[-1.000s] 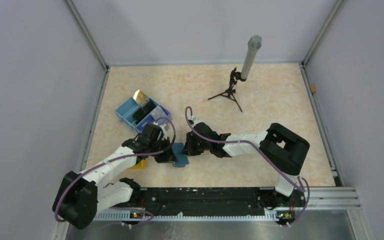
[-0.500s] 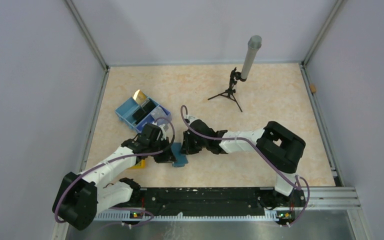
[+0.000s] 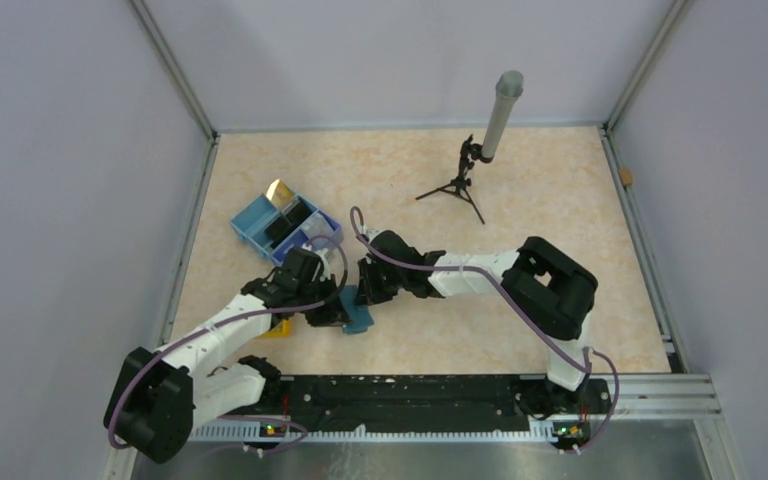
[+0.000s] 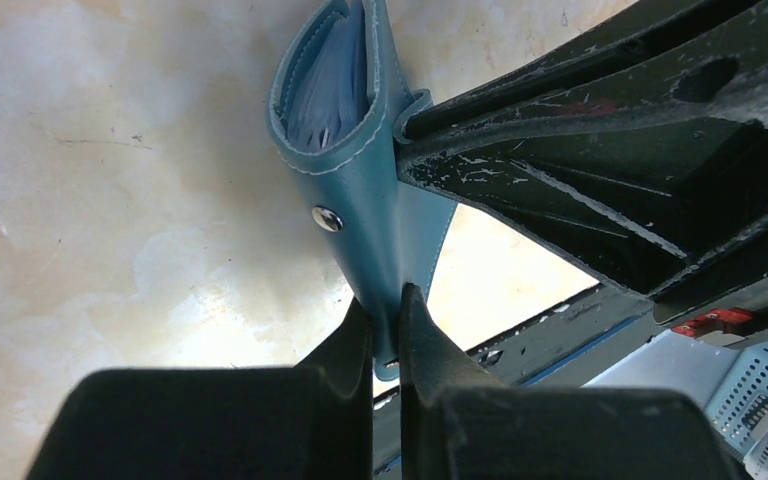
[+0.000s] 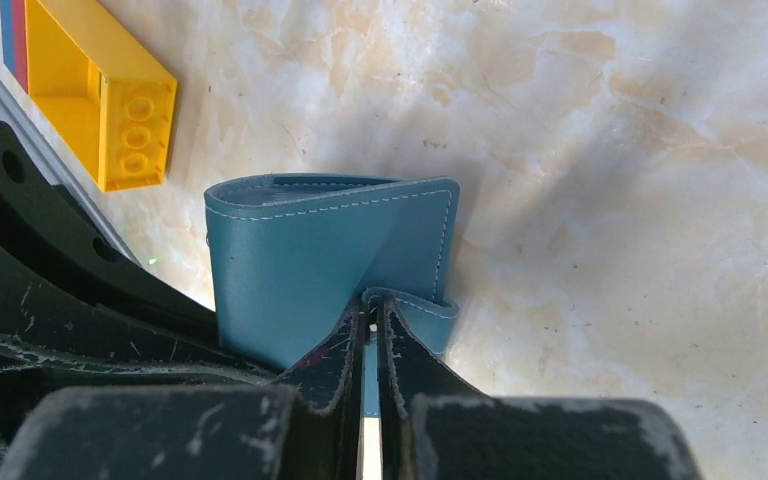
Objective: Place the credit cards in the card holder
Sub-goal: Close the card holder at the center of the board.
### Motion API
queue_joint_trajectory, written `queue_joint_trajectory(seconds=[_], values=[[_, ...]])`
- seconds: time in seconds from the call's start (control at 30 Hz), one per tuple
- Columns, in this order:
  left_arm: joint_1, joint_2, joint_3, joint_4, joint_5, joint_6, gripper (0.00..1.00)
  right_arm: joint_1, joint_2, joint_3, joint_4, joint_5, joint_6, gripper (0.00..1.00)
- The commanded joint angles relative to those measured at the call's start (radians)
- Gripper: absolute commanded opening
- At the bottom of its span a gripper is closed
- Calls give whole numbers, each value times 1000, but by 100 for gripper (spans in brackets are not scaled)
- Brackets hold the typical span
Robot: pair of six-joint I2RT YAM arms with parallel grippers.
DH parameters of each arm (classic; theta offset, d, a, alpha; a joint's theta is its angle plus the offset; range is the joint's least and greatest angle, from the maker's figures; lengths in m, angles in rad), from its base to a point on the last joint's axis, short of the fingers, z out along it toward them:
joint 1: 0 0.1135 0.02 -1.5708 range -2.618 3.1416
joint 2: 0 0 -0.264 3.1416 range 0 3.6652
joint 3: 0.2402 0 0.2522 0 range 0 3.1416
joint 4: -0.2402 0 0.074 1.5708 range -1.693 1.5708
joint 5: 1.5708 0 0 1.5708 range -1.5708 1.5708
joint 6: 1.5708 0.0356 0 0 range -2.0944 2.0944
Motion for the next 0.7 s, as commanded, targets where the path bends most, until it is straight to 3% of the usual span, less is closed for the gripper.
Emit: queue_joint_trajectory(seconds=[0.0, 0.27, 0.4, 0.53, 0.67], values=[[-40, 45, -30, 45, 64, 52, 0, 66, 89, 55, 193, -71, 26, 0], [-26, 45, -36, 49, -78, 0, 0, 59, -88, -12, 52, 64, -4, 0], [-10, 67, -43, 124, -96, -23, 1, 49, -220, -84, -19, 130, -4, 17], [-3, 113, -48, 198, -102, -24, 12, 27, -355, -159, -102, 195, -3, 33], [11, 125, -45, 209, -135, -13, 43, -33, -477, -248, -160, 237, 10, 47]])
